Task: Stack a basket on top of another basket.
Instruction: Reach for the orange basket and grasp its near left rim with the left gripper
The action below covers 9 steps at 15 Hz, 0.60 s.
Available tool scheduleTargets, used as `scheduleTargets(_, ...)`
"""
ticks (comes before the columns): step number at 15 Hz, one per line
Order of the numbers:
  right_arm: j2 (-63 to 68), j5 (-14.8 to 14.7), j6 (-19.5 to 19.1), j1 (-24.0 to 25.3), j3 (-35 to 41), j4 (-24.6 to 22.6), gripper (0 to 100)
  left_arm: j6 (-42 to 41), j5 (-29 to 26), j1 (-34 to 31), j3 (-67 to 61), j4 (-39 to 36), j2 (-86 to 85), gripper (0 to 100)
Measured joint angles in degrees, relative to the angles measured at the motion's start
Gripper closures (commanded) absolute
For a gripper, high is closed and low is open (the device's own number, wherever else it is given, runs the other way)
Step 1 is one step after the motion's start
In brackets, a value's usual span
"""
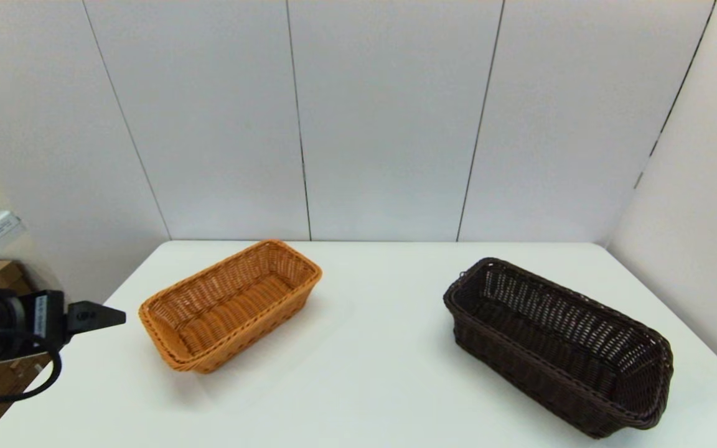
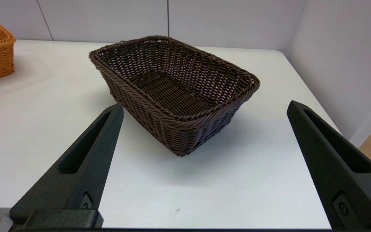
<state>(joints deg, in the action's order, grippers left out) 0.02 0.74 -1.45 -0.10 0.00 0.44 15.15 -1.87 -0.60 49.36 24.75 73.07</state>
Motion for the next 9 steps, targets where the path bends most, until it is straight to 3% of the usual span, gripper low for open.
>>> scheduleTargets(9, 0.0, 0.0, 0.0, 0.0, 0.0, 0.0, 0, 11.3, -0.1, -1.1, 8.7, -0.3, 24.5, 0)
